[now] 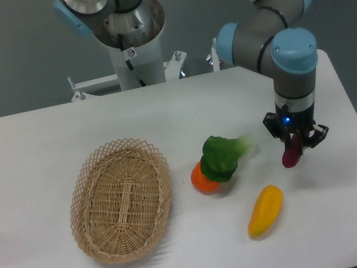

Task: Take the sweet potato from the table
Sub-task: 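Lift the grasped sweet potato up off the table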

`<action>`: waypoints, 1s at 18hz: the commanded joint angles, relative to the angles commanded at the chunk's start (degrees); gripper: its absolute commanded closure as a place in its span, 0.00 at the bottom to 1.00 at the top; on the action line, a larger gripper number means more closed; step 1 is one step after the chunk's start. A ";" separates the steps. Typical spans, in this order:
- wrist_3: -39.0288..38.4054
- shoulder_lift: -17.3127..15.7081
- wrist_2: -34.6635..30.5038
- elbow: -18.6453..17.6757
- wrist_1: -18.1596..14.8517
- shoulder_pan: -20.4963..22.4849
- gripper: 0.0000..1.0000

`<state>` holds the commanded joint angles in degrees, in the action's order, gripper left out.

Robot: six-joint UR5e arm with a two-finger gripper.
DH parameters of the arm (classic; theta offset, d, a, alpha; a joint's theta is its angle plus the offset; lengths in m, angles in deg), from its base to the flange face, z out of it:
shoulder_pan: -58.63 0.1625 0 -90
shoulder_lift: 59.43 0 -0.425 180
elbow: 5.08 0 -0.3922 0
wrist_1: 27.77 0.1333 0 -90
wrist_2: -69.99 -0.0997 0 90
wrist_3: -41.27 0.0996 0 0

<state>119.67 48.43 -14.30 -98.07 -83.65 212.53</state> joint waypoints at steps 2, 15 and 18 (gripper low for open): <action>-0.17 -2.20 0.18 0.00 -2.64 -0.70 0.74; -7.91 -5.46 6.33 1.32 -2.57 -2.38 0.74; -8.79 -5.46 6.42 1.76 -2.48 -2.46 0.74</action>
<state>110.88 42.96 -7.88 -96.31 -86.12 210.07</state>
